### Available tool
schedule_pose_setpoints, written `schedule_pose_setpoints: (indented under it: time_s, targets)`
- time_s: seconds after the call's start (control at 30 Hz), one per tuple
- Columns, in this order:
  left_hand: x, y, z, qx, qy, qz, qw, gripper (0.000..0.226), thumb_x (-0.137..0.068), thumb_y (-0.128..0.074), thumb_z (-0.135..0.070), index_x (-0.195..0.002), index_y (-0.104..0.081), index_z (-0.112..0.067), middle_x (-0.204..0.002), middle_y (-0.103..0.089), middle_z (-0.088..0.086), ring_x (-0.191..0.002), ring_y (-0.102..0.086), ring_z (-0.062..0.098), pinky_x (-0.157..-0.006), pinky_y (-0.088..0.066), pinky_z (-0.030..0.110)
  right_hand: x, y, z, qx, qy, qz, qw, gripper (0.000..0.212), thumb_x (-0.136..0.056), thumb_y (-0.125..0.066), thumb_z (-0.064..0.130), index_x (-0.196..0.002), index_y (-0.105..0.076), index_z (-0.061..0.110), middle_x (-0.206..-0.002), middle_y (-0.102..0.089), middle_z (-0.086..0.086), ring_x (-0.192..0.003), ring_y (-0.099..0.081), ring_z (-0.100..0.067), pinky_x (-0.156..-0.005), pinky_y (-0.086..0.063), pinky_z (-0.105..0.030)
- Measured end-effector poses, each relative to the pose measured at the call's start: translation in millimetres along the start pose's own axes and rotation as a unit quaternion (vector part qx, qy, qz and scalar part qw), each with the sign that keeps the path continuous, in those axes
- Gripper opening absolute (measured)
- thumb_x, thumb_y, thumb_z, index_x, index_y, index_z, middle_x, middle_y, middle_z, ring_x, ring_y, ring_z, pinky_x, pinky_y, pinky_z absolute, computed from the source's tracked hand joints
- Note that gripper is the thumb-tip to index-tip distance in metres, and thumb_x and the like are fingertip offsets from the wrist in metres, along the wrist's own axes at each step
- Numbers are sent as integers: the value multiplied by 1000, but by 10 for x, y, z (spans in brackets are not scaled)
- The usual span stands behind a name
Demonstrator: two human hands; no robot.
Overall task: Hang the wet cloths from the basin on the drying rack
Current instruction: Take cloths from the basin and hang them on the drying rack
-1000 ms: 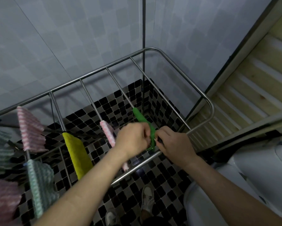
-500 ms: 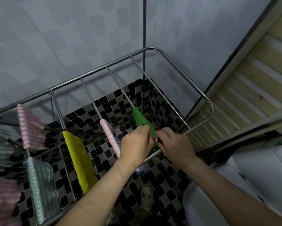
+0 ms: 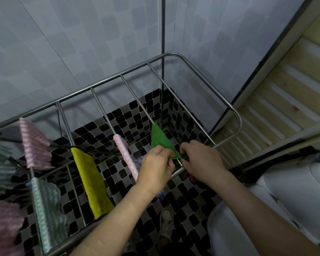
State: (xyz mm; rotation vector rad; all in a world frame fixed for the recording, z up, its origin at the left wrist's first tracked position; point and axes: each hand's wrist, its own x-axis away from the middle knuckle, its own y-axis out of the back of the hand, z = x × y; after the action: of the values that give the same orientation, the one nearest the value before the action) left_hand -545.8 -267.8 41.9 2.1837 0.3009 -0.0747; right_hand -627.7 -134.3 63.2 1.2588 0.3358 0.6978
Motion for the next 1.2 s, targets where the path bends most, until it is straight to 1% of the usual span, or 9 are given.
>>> schedule_pose_setpoints:
  time_s: [0.1,0.27,0.4,0.5,0.6,0.77,0.87,1.03,1.2]
  targets:
    - [-33,44,-2,58,42,-12,997,18,-77,-71,1,-92,-74,-9,-81,-56,-5,-65,-48,-2,-66,-37,-2,-15,43,-44,-73,26,32,996,26,-92,-60,26,-117,-59,31,-100,-58,10,-89,-58,-11,-65,-38,-23]
    - [-79,38,-42,97,53,-26,994,16,-81,-69,-3,-95,-72,-12,-87,-53,-7,-73,-49,-1,-66,-42,5,-10,-31,-24,-60,49,-23,997,15,-93,-58,30,-105,-67,26,-81,-66,8,-70,-59,-9,-54,-35,-20]
    - [-42,38,-22,57,29,-25,998,19,-77,-71,1,-92,-71,-10,-89,-59,-3,-73,-52,2,-69,-40,0,70,-151,14,-44,36,-89,994,11,-85,-68,23,-94,-66,16,-76,-66,2,-61,-62,-16,-50,-41,-25]
    - [28,29,14,-24,-4,20,1000,27,-71,-71,3,-94,-68,-11,-89,-60,3,-82,-57,18,-73,-52,23,151,-162,20,-14,46,-126,991,21,-70,-79,18,-80,-61,13,-69,-59,1,-45,-49,-11,-41,-21,-16]
    - [40,23,-13,-55,18,98,994,33,-78,-64,1,-106,-63,-15,-99,-56,2,-95,-53,22,-82,-50,33,128,-100,31,-8,16,-64,998,15,-84,-69,24,-95,-61,18,-81,-56,6,-62,-52,-11,-47,-23,-18]
    - [-19,117,-23,4,76,138,988,26,-86,-58,-7,-107,-67,-20,-103,-58,-7,-91,-54,9,-82,-44,18,11,57,-37,-97,-35,12,995,27,-89,-60,30,-116,-64,30,-100,-68,9,-87,-62,-11,-63,-42,-24]
    - [-38,117,-33,51,90,97,990,11,-88,-60,-15,-96,-66,-20,-91,-63,-7,-77,-56,7,-68,-45,15,37,44,-16,-111,-26,31,993,26,-91,-60,29,-116,-65,29,-100,-69,8,-81,-58,-8,-63,-39,-22]
    - [-27,-7,-10,116,124,130,977,7,-88,-66,-19,-88,-60,-22,-82,-63,-8,-75,-60,5,-66,-49,17,28,15,-26,-91,-38,30,995,22,-93,-60,29,-114,-67,27,-99,-71,6,-83,-64,-10,-68,-45,-23]
    - [-16,-18,-45,76,84,108,988,15,-87,-69,-20,-101,-67,-25,-81,-62,-9,-68,-55,4,-61,-43,11,86,3,34,-26,-15,5,1000,19,-97,-53,28,-112,-64,24,-90,-69,3,-80,-64,-14,-65,-39,-24]
